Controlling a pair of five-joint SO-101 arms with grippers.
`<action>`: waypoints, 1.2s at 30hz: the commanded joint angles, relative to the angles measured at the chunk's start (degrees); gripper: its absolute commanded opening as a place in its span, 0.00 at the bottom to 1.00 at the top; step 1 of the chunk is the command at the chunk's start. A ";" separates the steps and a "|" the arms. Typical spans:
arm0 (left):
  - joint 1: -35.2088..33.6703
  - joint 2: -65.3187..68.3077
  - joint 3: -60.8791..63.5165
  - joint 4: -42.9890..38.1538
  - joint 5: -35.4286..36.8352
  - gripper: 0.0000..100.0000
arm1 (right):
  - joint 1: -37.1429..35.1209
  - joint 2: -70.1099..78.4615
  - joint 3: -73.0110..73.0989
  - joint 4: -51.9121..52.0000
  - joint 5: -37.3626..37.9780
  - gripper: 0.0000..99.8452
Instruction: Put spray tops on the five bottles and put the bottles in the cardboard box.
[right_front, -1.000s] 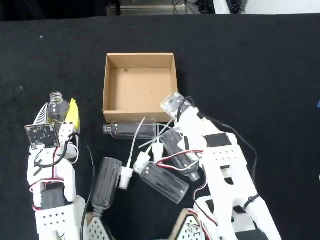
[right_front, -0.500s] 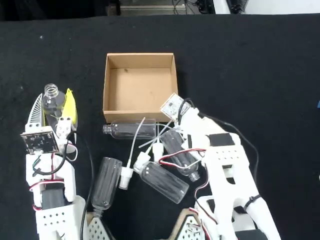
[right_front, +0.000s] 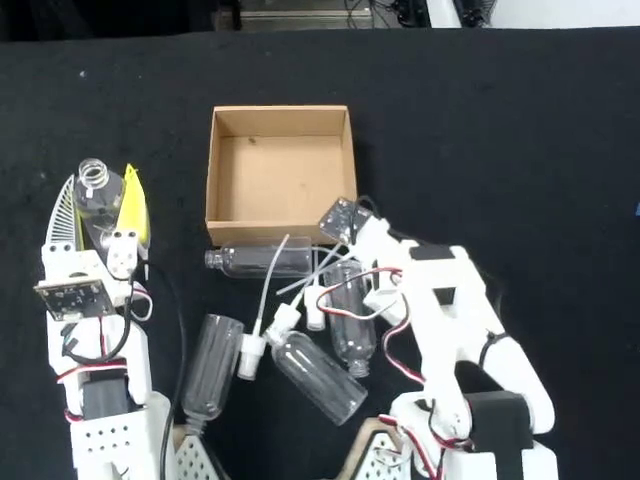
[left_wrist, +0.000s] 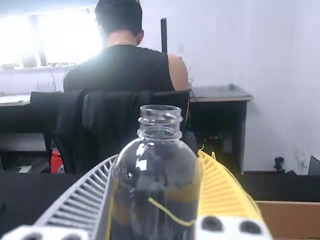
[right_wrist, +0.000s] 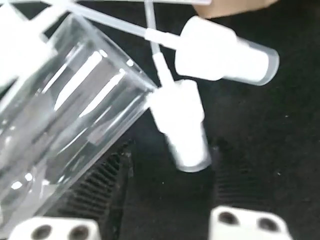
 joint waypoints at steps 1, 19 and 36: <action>0.13 -0.26 1.19 -1.93 0.44 0.03 | 0.88 -1.71 -3.21 -1.05 -0.09 0.02; 0.13 -0.26 1.19 2.20 0.35 0.03 | 26.64 -24.22 -10.68 24.79 12.13 0.01; 0.13 -0.35 1.19 -2.20 0.26 0.03 | 45.45 -28.00 -13.93 20.48 0.35 0.01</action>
